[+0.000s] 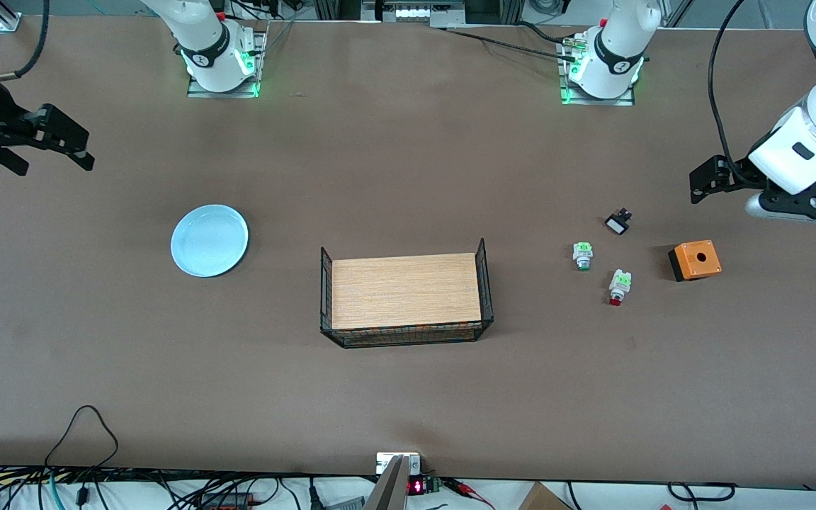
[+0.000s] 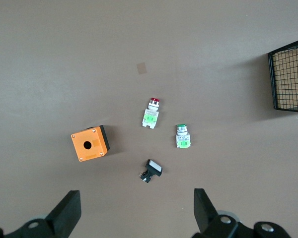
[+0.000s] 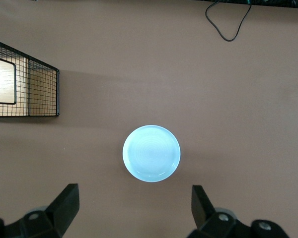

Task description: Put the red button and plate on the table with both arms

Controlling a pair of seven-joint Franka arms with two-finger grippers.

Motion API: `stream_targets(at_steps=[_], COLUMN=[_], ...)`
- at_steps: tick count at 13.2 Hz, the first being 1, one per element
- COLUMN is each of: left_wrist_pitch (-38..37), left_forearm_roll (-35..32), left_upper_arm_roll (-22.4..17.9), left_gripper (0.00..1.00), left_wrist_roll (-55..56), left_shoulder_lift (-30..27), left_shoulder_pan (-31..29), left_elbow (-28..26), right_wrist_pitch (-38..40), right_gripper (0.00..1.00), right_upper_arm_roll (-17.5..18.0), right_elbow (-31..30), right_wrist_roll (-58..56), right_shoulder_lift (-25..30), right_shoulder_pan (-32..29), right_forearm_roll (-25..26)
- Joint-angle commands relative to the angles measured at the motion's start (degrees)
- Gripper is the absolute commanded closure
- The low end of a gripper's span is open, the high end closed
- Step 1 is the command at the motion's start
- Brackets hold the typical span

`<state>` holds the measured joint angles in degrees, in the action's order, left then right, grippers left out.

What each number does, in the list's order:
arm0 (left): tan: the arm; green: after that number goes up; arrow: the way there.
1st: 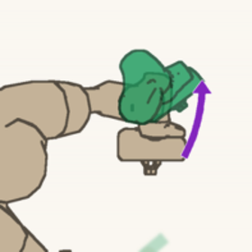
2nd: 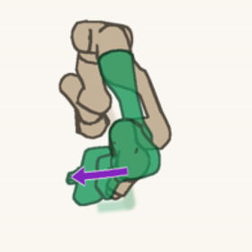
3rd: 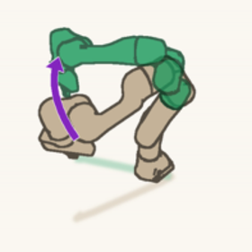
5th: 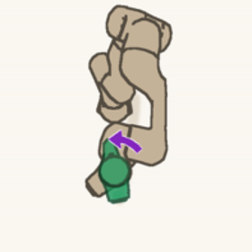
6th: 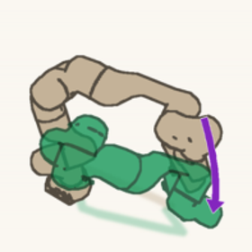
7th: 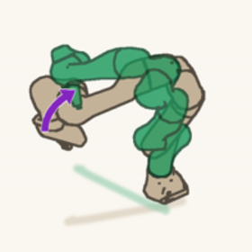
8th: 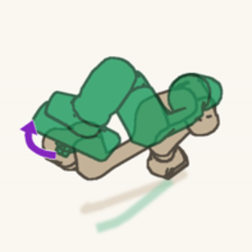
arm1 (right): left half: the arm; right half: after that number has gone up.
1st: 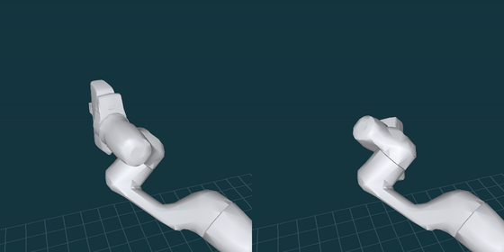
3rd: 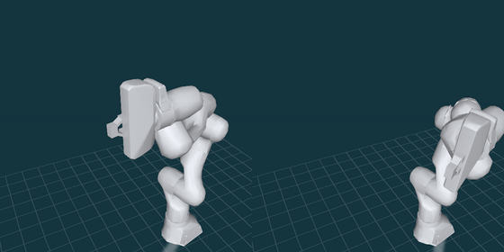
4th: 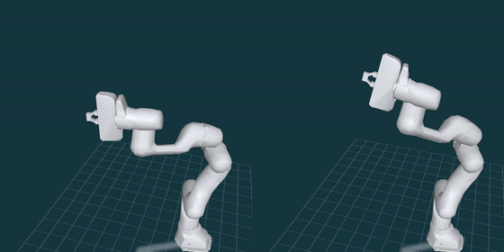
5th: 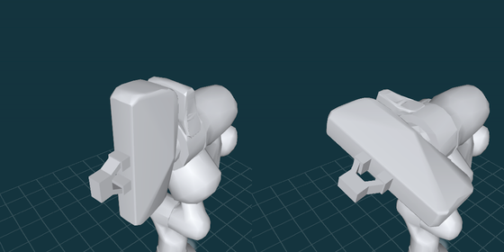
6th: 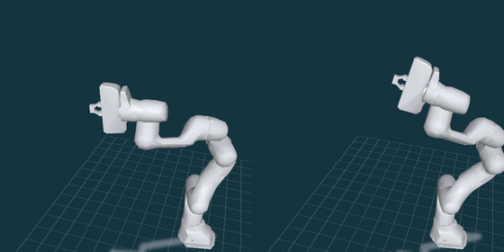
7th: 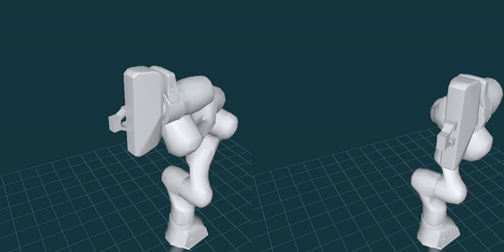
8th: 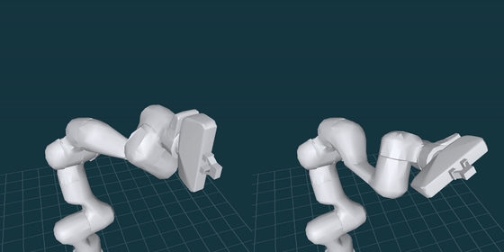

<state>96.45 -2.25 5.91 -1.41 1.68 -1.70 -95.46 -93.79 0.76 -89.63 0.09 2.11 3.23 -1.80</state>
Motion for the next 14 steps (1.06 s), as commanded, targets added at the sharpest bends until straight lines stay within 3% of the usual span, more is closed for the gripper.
stream_targets(at_steps=[1, 3, 4, 7, 14], left_wrist_pitch=[-0.48, -0.48, -0.48, -0.48, -0.48], left_forearm_roll=[0.75, 0.75, 0.75, 0.75, 0.75], left_upper_arm_roll=[-0.55, -0.55, -0.55, -0.63, -0.63], left_gripper=[0.00, 0.00, 0.00, 0.00, 0.00], left_wrist_roll=[0.18, 0.18, 0.09, -0.18, -0.26], left_shoulder_lift=[-0.98, -1.06, -0.89, -0.89, -0.89], left_shoulder_pan=[0.38, 0.38, 0.38, 0.30, 0.30], left_elbow=[-0.61, -0.61, -0.61, -0.61, -0.61], right_wrist_pitch=[-1.65, -7.52, -6.93, 0.18, 0.45], right_gripper=[0.00, 0.00, 0.00, 0.00, 0.00], right_upper_arm_roll=[0.03, -0.06, -0.06, 0.03, 0.29], right_elbow=[-2.47, -9.66, -10.91, -7.86, -4.50], right_wrist_roll=[-0.18, 0.35, 0.09, 0.09, -0.26], right_shoulder_lift=[0.71, 2.63, 3.34, 2.90, 0.97], right_shoulder_pan=[-0.50, -0.85, -0.94, -0.68, -0.59], right_forearm_roll=[-0.49, -0.75, -0.49, -0.05, 1.09])
